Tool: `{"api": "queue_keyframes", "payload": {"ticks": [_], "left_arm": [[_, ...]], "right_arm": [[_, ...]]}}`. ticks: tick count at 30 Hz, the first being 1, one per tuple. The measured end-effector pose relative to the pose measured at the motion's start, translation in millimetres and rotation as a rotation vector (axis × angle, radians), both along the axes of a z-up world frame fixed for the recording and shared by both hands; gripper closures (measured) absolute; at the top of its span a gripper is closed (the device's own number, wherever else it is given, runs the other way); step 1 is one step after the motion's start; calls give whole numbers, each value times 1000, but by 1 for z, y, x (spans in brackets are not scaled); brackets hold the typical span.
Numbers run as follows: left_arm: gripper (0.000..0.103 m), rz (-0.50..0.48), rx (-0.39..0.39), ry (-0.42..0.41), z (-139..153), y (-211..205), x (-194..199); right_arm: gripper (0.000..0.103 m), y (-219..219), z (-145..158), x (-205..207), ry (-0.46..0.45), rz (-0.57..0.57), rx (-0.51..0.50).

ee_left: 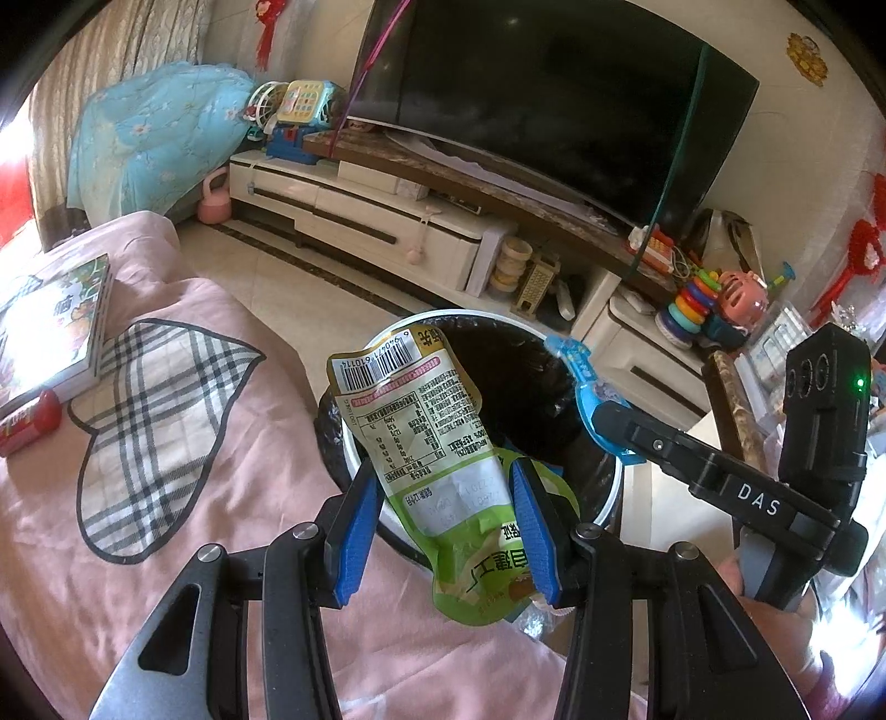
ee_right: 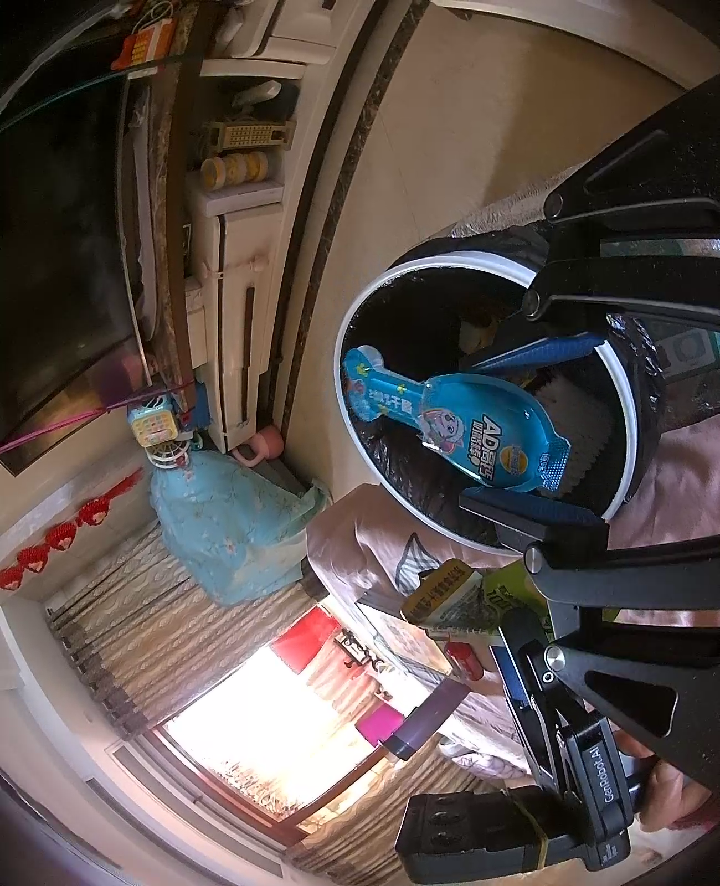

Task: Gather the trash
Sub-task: 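Carry pouch and toothpaste tube over the bin and lower them inside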

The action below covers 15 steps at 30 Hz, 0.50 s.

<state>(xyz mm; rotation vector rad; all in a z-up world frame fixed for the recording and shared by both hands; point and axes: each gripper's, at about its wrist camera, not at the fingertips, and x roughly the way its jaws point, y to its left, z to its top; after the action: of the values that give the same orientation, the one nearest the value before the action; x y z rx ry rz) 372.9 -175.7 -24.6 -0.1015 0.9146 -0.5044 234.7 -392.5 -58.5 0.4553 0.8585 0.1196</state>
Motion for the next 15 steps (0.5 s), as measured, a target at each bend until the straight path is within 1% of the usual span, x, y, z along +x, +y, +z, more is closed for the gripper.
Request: {"api": "queue_keyframes", "payload": {"ticks": [2,15], "left_arm": [[58,1,3,-1,0,-1,1],[58,1,21,3,-4,-8,9]], "right_arm": [[64,0,0,0,0,1,0],[65,2,-5,4,12,15,-22]]}}
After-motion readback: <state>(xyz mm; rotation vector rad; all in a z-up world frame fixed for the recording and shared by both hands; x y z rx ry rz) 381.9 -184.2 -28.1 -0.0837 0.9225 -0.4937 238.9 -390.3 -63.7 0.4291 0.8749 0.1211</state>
